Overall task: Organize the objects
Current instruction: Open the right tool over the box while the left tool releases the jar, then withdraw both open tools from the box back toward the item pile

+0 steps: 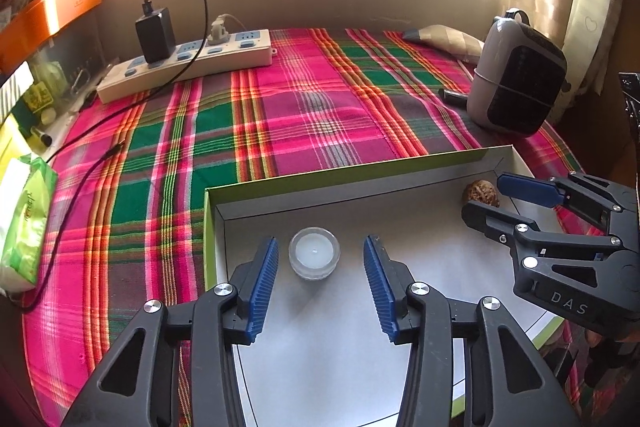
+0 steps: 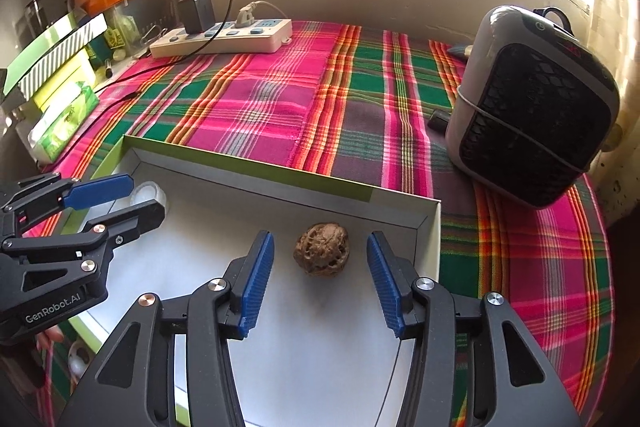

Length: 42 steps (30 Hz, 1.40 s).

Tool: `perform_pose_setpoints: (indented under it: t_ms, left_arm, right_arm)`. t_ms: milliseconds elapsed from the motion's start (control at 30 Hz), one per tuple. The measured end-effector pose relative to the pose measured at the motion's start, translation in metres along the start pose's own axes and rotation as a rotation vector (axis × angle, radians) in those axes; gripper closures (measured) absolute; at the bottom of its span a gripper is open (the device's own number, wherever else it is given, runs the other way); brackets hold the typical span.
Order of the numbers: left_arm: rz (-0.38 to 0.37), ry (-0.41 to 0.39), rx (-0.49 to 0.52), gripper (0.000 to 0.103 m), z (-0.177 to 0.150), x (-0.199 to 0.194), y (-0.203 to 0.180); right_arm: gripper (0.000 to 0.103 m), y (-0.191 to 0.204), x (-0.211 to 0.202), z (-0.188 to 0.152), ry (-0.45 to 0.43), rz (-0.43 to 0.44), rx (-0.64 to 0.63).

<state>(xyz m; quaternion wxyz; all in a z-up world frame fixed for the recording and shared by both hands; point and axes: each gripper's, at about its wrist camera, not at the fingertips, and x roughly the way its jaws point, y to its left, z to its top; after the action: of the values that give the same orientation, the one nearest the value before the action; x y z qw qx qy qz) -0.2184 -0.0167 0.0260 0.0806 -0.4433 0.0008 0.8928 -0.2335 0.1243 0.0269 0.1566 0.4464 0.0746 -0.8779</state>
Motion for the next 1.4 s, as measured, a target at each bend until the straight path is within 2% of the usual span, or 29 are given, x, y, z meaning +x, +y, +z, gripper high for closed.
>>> perform_pose_setpoints:
  t_ms: [600, 1167, 1400]
  left_arm:
    - [0.001, -0.062, -0.020, 0.060, -0.035, -0.053, 0.000]
    - [-0.006, -0.087, -0.037, 0.060, -0.082, -0.082, -0.003]
    - [-0.032, -0.108, -0.053, 0.059, -0.102, -0.094, -0.002]
  right_arm:
    - [0.053, 0.000, -0.057, -0.035, -0.088, -0.002, 0.032]
    - [0.053, 0.007, -0.095, -0.081, -0.142, -0.011, 0.051]
    - [0.053, 0.007, -0.112, -0.105, -0.181, -0.006, 0.076]
